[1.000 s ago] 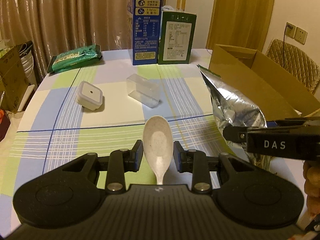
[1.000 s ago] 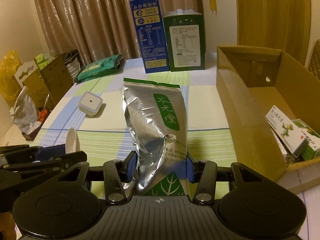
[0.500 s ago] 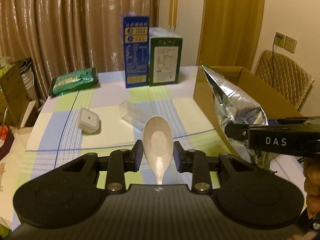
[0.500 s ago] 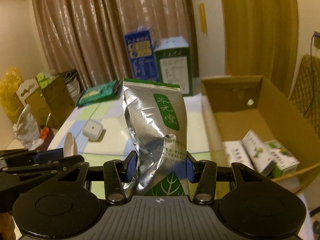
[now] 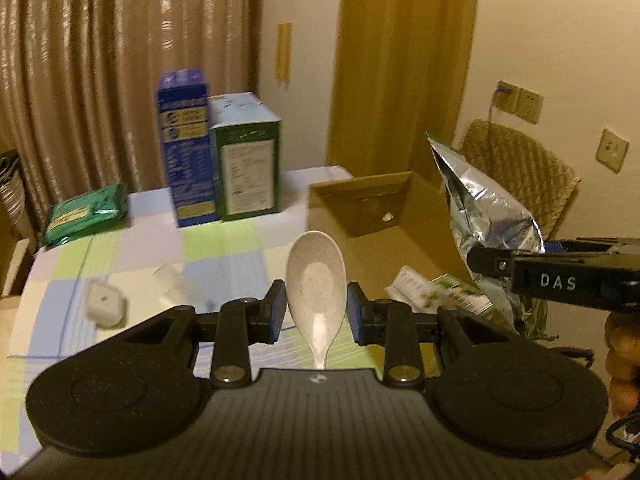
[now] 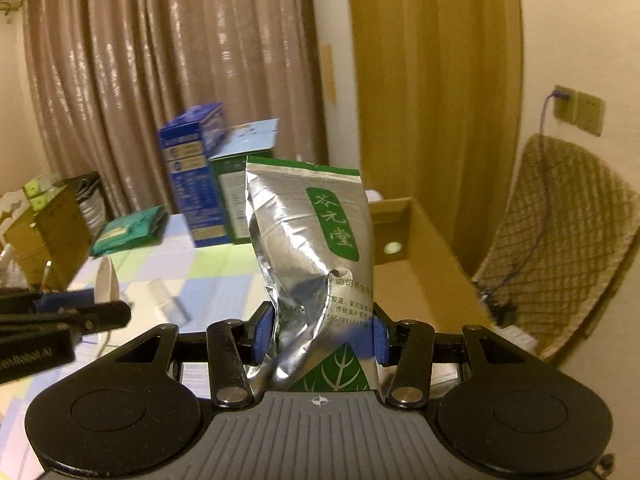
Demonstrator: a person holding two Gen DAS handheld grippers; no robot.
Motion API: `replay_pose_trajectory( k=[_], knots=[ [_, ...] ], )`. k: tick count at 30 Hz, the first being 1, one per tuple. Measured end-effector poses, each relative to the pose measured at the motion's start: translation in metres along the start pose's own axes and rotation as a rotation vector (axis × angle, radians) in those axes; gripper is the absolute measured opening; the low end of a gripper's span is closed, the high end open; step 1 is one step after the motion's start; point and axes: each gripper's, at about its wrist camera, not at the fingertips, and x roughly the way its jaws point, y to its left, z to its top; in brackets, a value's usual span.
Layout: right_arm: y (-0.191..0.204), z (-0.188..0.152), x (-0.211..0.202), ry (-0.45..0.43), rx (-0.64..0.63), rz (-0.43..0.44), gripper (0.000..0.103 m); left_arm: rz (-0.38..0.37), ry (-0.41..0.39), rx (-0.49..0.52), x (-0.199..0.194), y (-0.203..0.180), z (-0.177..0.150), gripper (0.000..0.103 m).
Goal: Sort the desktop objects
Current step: 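Carry the spoon and foil bag over the cardboard box with both tools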
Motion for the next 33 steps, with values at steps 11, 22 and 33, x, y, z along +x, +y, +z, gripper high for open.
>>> replay_pose_trajectory(
  k=[11,22,33],
  knots=[
    [-0.058,0.009,0.004,0.014,0.008,-0.056,0.046,-0.102,0.014,-0.012,0.037,-0.057,0.037,0.027],
    [-0.096,0.01,0.033,0.056,0.016,-0.07,0.046,-0.157,0.059,-0.041,0.1,-0.093,0.052,0.027],
    [-0.111,0.012,0.062,0.085,0.011,-0.081,0.046,-0.179,0.094,-0.081,0.143,-0.097,0.052,0.027]
  ],
)
